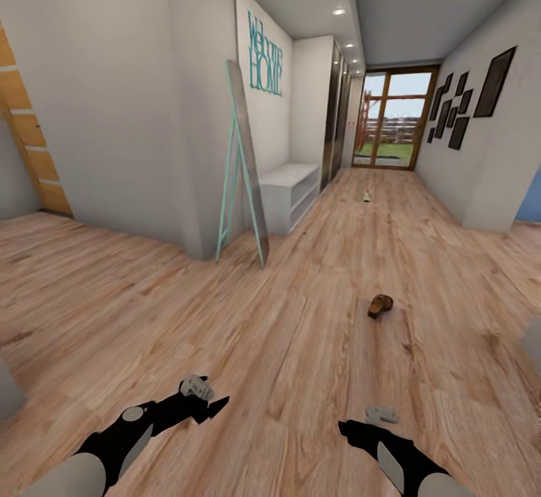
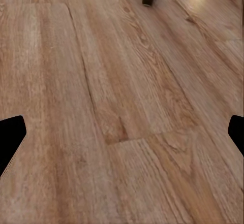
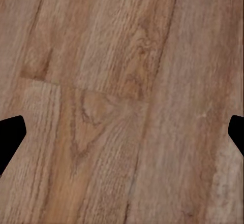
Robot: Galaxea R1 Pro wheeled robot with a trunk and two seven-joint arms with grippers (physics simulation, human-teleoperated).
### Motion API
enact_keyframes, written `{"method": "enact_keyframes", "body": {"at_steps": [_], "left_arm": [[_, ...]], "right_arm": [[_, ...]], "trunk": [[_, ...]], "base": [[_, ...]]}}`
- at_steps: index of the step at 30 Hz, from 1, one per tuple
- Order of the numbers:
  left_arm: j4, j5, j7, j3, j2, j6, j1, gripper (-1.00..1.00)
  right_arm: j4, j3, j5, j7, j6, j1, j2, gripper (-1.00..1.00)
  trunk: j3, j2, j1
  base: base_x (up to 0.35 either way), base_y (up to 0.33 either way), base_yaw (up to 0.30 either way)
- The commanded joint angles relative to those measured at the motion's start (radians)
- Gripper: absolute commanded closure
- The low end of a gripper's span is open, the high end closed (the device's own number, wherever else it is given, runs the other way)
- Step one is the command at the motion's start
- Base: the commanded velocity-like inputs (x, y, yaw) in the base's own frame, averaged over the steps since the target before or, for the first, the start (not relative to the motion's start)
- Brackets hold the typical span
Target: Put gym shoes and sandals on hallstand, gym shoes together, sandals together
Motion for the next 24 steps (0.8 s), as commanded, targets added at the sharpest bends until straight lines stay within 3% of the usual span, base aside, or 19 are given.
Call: {"method": "enact_keyframes", "body": {"at_steps": [1, 20, 24], "left_arm": [[0.0, 0.005, 0.0, -0.006, 0.001, -0.005, -0.001, -1.0], [0.0, 0.006, 0.0, -0.006, 0.001, -0.005, -0.001, -1.0], [0.0, 0.006, 0.0, -0.006, 0.001, -0.005, -0.001, -1.0]], "right_arm": [[-0.002, -0.006, 0.0, 0.005, 0.006, 0.0, 0.0, -1.0], [-0.002, -0.006, 0.0, 0.005, 0.006, 0.0, 0.001, -1.0], [-0.002, -0.006, 0.0, 0.005, 0.006, 0.0, 0.001, -1.0]], "trunk": [[-0.001, 0.0, 0.0], [-0.001, 0.0, 0.0], [-0.001, 0.0, 0.0]], "base": [[0.348, 0.0, -0.286], [0.348, 0.0, -0.298], [0.348, 0.0, -0.128]]}}
